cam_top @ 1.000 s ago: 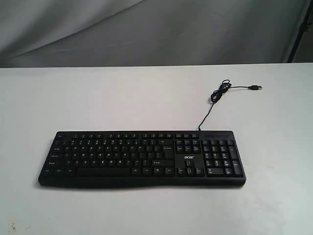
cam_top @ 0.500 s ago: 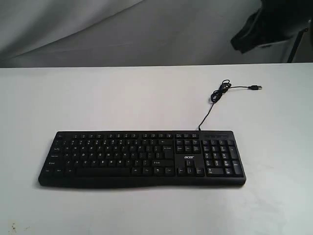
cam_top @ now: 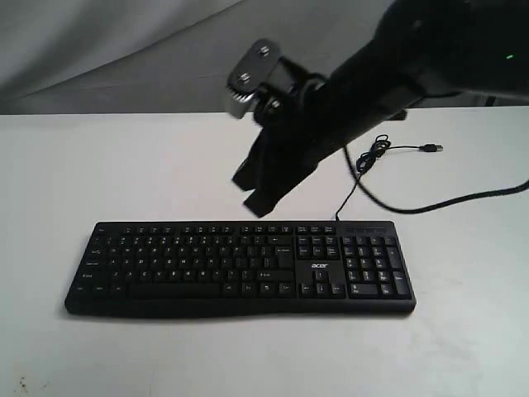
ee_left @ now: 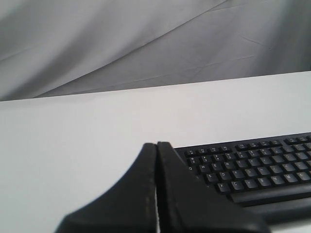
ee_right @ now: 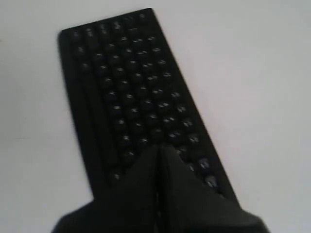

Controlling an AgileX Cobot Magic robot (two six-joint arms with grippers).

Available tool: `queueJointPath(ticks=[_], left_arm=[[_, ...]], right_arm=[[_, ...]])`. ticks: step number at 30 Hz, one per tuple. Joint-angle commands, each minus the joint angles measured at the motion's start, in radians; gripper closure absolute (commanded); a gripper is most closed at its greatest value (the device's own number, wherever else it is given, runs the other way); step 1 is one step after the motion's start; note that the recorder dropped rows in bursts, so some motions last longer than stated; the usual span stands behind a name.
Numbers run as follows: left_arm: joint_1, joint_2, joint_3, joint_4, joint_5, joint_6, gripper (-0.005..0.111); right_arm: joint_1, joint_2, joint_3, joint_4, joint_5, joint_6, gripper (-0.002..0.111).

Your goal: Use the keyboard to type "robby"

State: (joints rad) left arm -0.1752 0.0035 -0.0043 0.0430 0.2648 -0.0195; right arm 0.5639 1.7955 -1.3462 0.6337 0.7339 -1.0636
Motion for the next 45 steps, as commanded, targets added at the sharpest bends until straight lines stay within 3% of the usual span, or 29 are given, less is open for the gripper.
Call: queueJointPath(ticks=[1, 7, 26, 45], left_arm=[[-0.006, -0.003, 0.004, 0.005, -0.006, -0.003, 0.107], [-0.006, -0.003, 0.004, 0.005, -0.006, -0.003, 0.107], [-0.006, -0.003, 0.004, 0.005, -0.006, -0.003, 0.107], [-0.006, -0.003, 0.004, 0.005, -0.006, -0.003, 0.107]], right_arm=[[0.098, 0.078, -0.057, 0.013, -0.024, -0.015, 0.108], [0.156, 0.201, -0.172, 0.013, -0.022, -0.007, 0.108], [0.205, 0.484, -0.456, -0.017, 0.032, -0.028, 0.108], [0.201, 0.506, -0.465, -0.13, -0.072, -0.025, 0.108]])
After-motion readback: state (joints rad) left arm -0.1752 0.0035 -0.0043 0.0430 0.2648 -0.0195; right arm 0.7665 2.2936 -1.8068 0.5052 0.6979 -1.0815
